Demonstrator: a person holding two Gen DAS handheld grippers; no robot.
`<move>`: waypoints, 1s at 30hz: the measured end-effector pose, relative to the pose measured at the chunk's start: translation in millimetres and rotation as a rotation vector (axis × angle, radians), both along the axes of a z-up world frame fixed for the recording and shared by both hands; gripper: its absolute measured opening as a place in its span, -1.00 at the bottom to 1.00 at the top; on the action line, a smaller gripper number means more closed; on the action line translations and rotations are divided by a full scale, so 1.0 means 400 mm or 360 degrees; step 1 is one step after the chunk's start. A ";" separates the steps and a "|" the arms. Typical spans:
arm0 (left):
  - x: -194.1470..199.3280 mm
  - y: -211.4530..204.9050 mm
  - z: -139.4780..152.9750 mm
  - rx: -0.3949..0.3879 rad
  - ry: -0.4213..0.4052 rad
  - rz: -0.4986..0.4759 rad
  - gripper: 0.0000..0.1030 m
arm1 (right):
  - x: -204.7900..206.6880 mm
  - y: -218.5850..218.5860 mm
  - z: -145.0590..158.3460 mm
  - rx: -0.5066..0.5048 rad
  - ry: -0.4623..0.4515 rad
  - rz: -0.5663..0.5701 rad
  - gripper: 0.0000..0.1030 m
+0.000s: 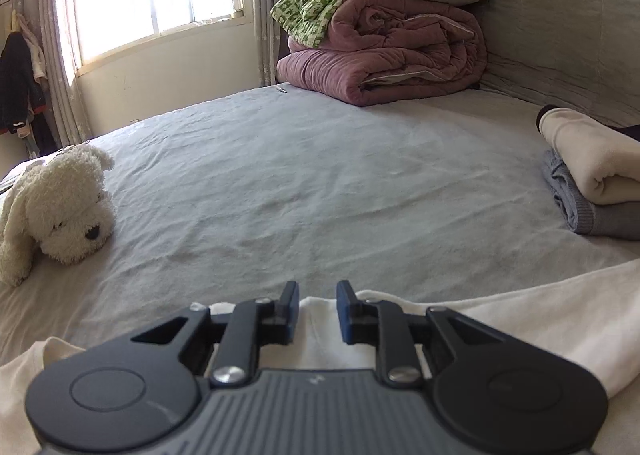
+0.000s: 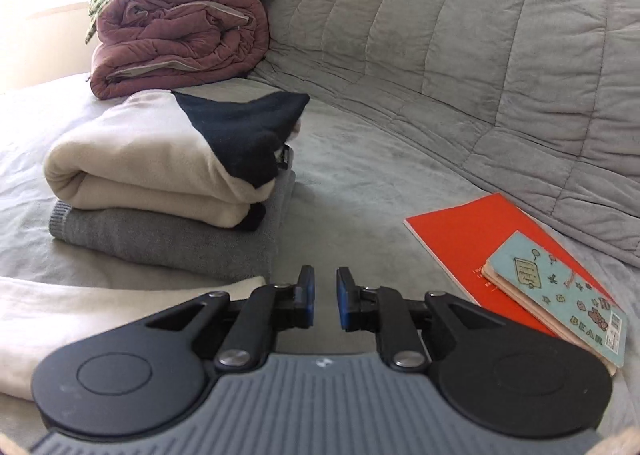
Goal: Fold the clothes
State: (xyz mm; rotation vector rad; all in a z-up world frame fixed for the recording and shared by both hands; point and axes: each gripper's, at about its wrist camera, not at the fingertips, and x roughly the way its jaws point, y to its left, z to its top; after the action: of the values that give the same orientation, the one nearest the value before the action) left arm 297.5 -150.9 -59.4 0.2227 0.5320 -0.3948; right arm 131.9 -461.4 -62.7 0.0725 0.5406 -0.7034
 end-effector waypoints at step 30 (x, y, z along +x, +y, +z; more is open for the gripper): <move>-0.236 -0.141 -0.009 0.0022 0.0056 -0.0190 0.18 | -0.033 0.062 0.035 0.0393 -0.0030 0.0280 -0.01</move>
State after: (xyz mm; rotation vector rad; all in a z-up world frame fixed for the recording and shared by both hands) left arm 203.1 -207.4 -63.1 0.2623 0.5578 -0.5121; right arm 118.7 -436.5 -48.9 0.2586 0.6058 -0.4617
